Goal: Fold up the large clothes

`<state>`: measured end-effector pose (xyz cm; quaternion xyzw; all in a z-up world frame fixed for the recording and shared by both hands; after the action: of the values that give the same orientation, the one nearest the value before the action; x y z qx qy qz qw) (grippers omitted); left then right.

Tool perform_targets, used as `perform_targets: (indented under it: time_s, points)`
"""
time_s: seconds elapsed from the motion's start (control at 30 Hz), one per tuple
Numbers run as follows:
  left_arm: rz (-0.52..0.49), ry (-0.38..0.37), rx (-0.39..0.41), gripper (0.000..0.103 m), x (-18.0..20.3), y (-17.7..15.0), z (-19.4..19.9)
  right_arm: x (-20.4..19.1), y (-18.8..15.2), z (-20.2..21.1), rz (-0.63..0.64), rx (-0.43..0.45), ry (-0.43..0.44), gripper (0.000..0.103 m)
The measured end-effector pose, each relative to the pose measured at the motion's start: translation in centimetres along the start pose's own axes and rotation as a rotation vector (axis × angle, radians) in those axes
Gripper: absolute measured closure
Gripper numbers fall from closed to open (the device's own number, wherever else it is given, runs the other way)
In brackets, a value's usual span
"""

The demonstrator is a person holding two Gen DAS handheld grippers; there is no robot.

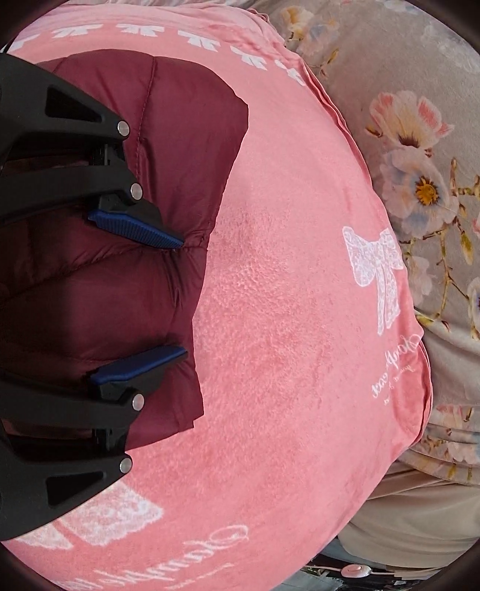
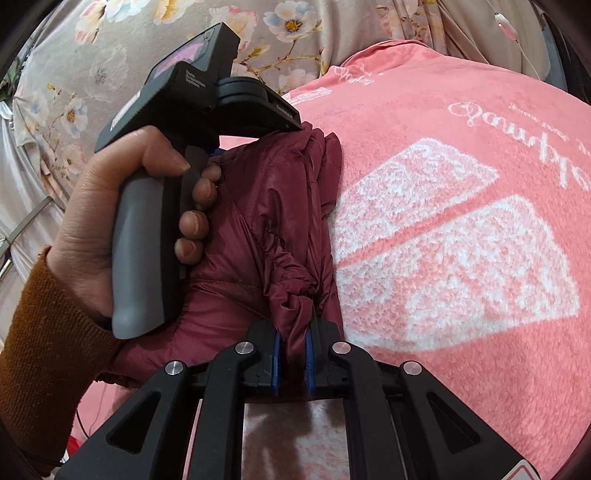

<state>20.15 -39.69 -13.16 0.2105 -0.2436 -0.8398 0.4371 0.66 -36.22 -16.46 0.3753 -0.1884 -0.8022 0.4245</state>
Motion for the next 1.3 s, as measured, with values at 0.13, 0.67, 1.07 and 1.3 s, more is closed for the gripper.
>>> perform_targets:
  time_s: [0.13,0.67,1.07,1.3]
  points:
    - [-0.005,0.013,0.003,0.049,-0.2,-0.1,-1.0,0.1,-0.2,-0.1,0.0,0.0,-0.001,0.097]
    - [-0.01,0.06,0.026,0.049,-0.4,-0.5,-2.9,0.0,-0.1,-0.4,0.011,0.01,-0.028,0.097]
    - [0.102,-0.096,0.079,0.033,-2.6,-0.9,2.1,1.3,0.9,2.2,-0.002,0.004,-0.105,0.04]
    - [0.225,-0.028,0.114,0.006,-11.2,-4.9,9.6,0.5,3.6,4.1,-0.059,0.045,-0.03,0.029]
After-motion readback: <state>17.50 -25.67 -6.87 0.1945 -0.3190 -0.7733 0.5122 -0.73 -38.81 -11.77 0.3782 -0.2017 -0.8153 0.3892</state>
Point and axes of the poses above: each gripper's, at about its wrist camera, not at the fingertips, and z roughly against the way its jaws point, x to its right, y to its top, the point moved 10 cm from there along -z, roughly the way its jaws point, and after that the axes turned 3 degrees about -y, right-handed, at the moved point
